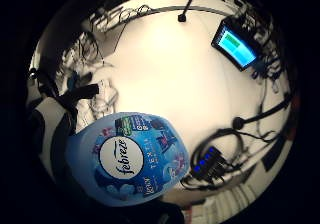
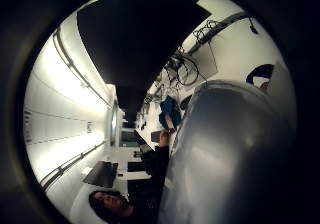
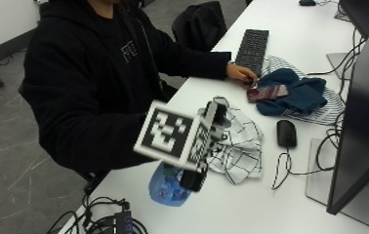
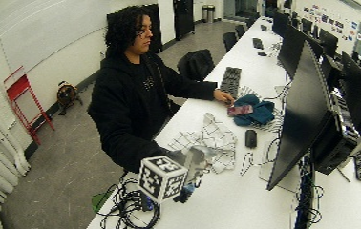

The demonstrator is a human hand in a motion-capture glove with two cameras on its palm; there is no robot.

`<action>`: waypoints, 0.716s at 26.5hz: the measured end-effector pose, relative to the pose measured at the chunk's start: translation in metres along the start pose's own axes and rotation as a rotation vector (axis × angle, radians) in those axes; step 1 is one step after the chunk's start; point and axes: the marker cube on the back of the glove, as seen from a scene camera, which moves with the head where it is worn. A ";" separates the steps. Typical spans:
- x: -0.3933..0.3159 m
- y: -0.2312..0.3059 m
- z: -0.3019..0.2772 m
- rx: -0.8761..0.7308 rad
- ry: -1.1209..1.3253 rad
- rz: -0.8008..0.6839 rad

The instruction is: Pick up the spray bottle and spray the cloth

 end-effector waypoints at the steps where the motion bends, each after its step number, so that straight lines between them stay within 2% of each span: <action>1: -0.016 0.004 0.001 -0.056 0.079 -0.020; 5: -0.072 0.021 0.017 -0.281 0.379 -0.107; 9: -0.114 0.029 0.043 -0.396 0.574 -0.178; 19: -0.148 0.015 0.133 -0.623 0.800 -0.177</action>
